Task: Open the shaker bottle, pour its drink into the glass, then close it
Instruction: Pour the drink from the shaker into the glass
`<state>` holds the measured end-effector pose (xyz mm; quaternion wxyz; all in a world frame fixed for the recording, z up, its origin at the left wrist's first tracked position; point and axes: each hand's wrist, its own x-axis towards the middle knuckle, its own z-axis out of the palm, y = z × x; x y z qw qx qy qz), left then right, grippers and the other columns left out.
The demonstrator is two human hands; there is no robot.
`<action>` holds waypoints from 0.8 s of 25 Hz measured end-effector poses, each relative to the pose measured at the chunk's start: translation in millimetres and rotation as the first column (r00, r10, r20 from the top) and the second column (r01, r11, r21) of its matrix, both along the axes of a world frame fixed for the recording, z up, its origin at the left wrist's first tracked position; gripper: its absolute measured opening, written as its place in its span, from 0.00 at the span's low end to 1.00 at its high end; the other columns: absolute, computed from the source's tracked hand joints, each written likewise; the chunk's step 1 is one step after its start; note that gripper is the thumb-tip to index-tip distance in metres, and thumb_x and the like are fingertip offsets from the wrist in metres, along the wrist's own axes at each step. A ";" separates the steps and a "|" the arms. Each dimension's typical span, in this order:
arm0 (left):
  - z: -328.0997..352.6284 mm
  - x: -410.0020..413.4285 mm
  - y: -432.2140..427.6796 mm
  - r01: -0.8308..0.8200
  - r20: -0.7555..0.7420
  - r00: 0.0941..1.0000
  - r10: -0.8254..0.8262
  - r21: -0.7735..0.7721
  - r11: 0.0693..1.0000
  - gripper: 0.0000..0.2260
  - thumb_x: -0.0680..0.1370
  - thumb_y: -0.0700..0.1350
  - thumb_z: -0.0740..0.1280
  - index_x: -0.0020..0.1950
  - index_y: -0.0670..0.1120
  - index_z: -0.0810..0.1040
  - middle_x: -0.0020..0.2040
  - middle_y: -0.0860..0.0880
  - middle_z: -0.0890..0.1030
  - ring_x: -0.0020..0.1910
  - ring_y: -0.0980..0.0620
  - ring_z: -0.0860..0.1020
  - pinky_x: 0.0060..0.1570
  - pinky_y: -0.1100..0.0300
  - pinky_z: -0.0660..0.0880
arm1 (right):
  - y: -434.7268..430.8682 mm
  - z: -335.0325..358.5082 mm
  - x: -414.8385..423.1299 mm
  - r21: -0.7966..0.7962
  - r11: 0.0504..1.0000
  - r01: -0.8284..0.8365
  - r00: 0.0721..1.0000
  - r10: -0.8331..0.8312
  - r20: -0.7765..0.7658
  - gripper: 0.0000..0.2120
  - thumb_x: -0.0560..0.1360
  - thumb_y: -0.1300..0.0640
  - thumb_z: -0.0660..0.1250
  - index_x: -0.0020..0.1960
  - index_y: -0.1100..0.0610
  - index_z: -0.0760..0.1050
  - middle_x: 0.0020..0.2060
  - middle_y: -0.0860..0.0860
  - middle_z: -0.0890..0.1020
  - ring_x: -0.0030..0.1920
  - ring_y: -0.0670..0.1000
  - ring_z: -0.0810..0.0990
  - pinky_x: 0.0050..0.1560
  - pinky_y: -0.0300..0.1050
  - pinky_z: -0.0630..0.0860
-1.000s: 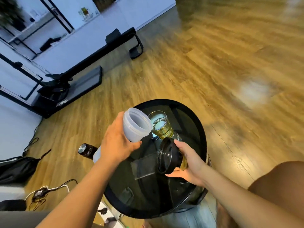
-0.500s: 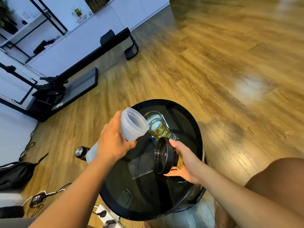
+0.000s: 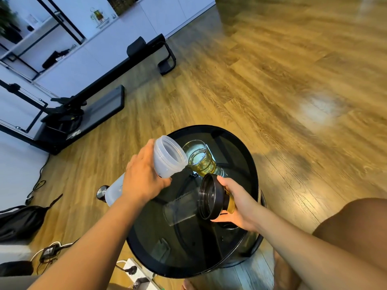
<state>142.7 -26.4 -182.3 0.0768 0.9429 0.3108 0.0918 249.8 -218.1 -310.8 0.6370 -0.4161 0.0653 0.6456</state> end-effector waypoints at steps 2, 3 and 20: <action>-0.1 0.5 -0.4 0.005 -0.010 1.000 -0.005 0.005 1.000 0.40 0.61 0.44 0.82 0.70 0.51 0.69 0.57 0.51 0.79 0.51 0.41 0.77 0.54 0.39 0.76 | 0.2 -1.1 -0.5 -0.002 1.000 -0.004 1.000 0.004 0.004 0.30 0.78 0.41 0.65 0.75 0.52 0.67 0.71 0.60 0.74 0.68 0.66 0.74 0.66 0.68 0.74; 0.2 0.6 -0.5 0.006 -0.010 1.000 -0.006 0.004 1.000 0.40 0.61 0.44 0.82 0.70 0.51 0.69 0.57 0.51 0.79 0.51 0.41 0.77 0.54 0.39 0.76 | 0.2 -1.7 -0.9 -0.001 1.000 -0.006 1.000 0.006 0.007 0.30 0.77 0.40 0.66 0.75 0.52 0.67 0.71 0.60 0.73 0.68 0.66 0.74 0.66 0.67 0.75; 4.5 -0.8 2.0 0.012 -0.006 1.000 -0.012 0.040 0.999 0.39 0.61 0.46 0.82 0.67 0.54 0.68 0.55 0.53 0.77 0.50 0.43 0.76 0.52 0.39 0.76 | 1.8 -8.7 -0.2 -0.002 1.000 -0.024 1.000 0.024 0.020 0.30 0.77 0.39 0.66 0.74 0.52 0.69 0.70 0.61 0.75 0.67 0.65 0.75 0.64 0.67 0.77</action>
